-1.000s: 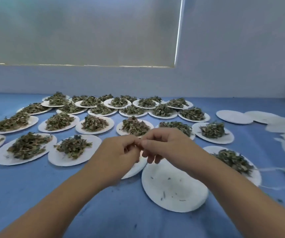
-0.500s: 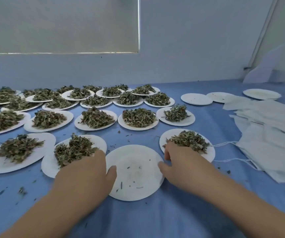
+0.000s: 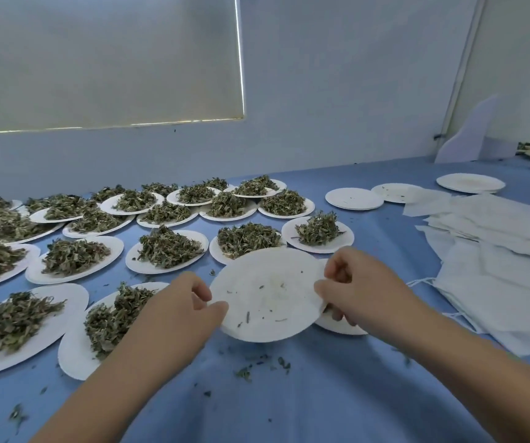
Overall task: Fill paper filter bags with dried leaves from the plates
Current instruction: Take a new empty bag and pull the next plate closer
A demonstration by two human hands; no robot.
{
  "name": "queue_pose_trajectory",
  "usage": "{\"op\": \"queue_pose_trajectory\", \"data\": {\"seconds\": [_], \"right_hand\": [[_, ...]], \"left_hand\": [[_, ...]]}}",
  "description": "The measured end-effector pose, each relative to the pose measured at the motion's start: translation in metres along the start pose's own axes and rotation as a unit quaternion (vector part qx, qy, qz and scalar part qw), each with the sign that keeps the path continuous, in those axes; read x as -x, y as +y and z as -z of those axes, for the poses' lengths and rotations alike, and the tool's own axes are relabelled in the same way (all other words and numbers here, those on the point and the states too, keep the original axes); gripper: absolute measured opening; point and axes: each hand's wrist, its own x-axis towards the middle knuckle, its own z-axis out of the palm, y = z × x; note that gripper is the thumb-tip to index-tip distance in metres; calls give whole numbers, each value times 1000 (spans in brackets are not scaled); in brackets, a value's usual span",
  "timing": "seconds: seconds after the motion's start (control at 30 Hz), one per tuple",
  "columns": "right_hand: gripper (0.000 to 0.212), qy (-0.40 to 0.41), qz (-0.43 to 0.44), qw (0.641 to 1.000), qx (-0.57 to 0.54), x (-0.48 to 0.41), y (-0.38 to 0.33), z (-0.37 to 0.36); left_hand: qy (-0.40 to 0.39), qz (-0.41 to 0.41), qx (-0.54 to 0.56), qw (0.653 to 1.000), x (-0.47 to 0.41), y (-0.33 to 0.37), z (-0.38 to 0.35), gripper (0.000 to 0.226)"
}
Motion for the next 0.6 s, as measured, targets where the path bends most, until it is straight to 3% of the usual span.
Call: {"op": "queue_pose_trajectory", "data": {"seconds": [0.1,0.23,0.43,0.6], "right_hand": [[9,25,-56,991,-119,-24,5,24],[13,38,-116,947,-298,-55,26,59],[14,153,-167,917,-327,-113,63,99],[15,223,-218,883,-351,-173,88,110]], "left_hand": [[-11,-24,55,998,-31,30,-19,13],[-13,-49,90,995,-67,65,-49,18],[66,-26,164,984,-85,54,-85,36],[52,-50,147,987,-85,47,-93,44]]}}
